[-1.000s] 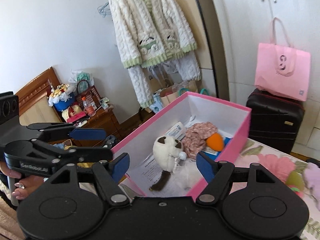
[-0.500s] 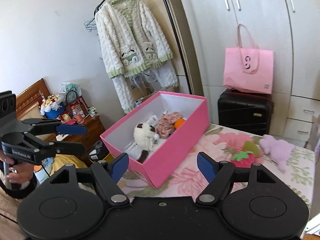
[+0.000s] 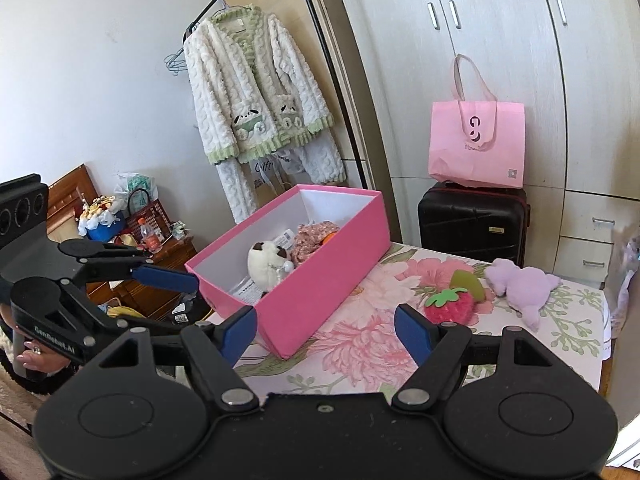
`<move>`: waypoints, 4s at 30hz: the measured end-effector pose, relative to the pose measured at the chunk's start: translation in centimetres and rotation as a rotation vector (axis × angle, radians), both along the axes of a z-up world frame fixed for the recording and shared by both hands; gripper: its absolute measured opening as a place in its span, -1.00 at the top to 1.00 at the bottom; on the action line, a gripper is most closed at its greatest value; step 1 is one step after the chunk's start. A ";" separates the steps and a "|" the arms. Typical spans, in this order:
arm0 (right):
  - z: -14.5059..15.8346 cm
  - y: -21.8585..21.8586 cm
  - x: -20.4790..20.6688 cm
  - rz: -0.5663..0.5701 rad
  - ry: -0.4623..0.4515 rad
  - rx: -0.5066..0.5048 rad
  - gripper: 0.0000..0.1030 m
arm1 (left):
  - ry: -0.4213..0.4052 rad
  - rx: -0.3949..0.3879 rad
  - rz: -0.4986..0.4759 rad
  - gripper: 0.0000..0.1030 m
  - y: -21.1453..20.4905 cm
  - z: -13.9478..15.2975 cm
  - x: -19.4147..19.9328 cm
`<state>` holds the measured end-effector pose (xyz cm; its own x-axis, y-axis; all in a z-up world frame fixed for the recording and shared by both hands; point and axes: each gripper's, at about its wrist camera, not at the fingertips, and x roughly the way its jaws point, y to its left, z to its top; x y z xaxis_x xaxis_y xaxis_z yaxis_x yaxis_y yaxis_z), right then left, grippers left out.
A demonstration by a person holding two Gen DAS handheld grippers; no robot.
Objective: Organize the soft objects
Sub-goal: 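Move both tools toward the strawberry plush and green sponge, then grasp the red strawberry plush with the left tool while the right tool grasps the green sponge, then lift the strawberry plush and green sponge off the table with both tools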
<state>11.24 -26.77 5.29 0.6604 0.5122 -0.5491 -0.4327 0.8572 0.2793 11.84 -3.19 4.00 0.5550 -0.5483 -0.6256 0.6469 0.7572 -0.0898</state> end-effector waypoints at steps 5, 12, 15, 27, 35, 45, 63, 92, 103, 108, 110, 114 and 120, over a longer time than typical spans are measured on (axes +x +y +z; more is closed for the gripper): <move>-1.1 -1.8 1.9 -0.020 -0.029 0.043 -0.56 | 0.033 -0.032 -0.009 -0.45 -2.3 -0.7 2.1; -3.2 -3.4 5.8 -0.062 -0.089 -0.010 -0.56 | -0.060 -0.068 0.003 -0.54 -4.9 -2.1 4.1; -4.4 -3.6 7.6 -0.082 -0.100 -0.025 -0.56 | -0.053 -0.104 -0.007 -0.55 -6.0 -3.4 5.4; -7.7 -3.5 13.9 -0.062 -0.065 -0.132 -0.52 | -0.099 -0.108 0.041 -0.55 -9.8 -9.1 10.0; -10.1 -3.1 17.8 -0.019 -0.015 -0.126 -0.16 | -0.094 -0.082 0.094 -0.55 -12.5 -13.0 13.1; -13.3 -2.8 21.0 -0.035 0.028 -0.155 0.31 | -0.106 0.016 0.167 -0.55 -14.7 -16.6 15.8; -15.4 -3.0 21.3 -0.070 0.076 -0.157 0.02 | -0.038 0.039 0.203 0.07 -13.7 -17.3 15.9; -15.3 -0.7 9.5 -0.306 -0.022 -0.224 0.22 | -0.104 0.029 0.231 0.07 -9.6 -13.7 9.2; -13.9 1.0 3.0 -0.343 -0.043 -0.196 0.21 | -0.102 0.030 0.220 0.07 -8.0 -12.2 5.6; -13.4 1.5 0.5 -0.334 -0.027 -0.155 0.20 | -0.100 0.050 0.219 0.07 -7.0 -11.3 3.7; -13.3 1.5 -0.5 -0.328 -0.010 -0.123 0.20 | -0.104 0.054 0.219 0.07 -6.5 -11.0 2.8; -13.1 1.8 -2.3 -0.305 0.025 -0.082 0.20 | -0.081 0.044 0.199 0.07 -4.9 -10.5 1.0; -11.9 2.8 -3.9 -0.240 0.065 -0.060 0.20 | -0.070 0.040 0.176 0.07 -1.8 -9.3 -1.4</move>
<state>7.35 -23.93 -6.63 0.7215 0.3098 -0.6193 -0.1973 0.9492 0.2451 10.40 -5.03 -5.26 0.6829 -0.4146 -0.6014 0.5077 0.8613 -0.0172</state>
